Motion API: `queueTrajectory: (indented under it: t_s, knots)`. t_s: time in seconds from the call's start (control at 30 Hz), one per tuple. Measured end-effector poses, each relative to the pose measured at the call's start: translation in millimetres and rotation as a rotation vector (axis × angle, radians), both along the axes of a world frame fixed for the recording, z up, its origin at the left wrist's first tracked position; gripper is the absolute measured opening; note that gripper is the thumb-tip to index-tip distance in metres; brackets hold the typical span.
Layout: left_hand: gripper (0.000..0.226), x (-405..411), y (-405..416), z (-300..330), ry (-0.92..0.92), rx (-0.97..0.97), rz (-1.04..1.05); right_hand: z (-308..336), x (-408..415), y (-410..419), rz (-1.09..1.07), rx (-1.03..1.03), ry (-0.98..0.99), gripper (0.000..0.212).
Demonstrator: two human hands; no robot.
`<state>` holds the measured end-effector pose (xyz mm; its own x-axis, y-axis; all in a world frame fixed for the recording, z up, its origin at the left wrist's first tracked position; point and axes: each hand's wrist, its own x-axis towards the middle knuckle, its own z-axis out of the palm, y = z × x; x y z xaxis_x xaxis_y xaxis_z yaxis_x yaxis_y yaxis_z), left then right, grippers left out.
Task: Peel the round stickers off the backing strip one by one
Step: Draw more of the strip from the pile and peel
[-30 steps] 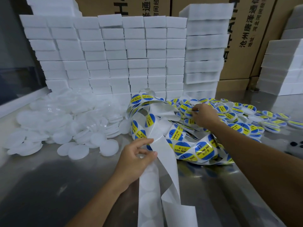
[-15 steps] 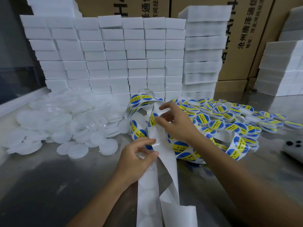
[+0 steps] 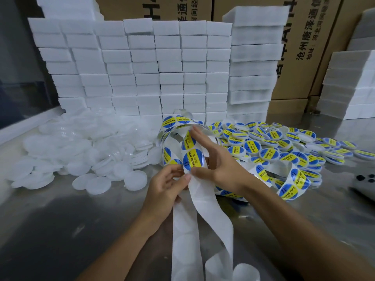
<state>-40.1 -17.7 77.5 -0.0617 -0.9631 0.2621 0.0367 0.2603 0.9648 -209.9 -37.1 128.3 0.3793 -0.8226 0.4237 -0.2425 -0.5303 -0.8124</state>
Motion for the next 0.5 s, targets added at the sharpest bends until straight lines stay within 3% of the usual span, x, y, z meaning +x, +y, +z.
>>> queueTrajectory:
  t_s: [0.1,0.23,0.4,0.5]
  knots:
    - [0.012,0.8,-0.6,1.4,0.043,0.062,-0.024,-4.2,4.8,1.9,0.041,0.025,-0.013,0.089]
    - [0.015,2.9,-4.0,1.0,0.108,0.113,0.061,-9.8,10.4,0.8,-0.056,-0.089,0.061,0.082]
    - [0.016,3.7,-6.4,2.5,0.239,0.163,0.148,-19.0,13.3,3.6,-0.347,-0.491,0.273,0.036]
    - [0.017,3.6,-5.6,4.8,0.264,0.174,0.128,-21.0,17.0,2.5,-0.390,-0.688,0.343,0.017]
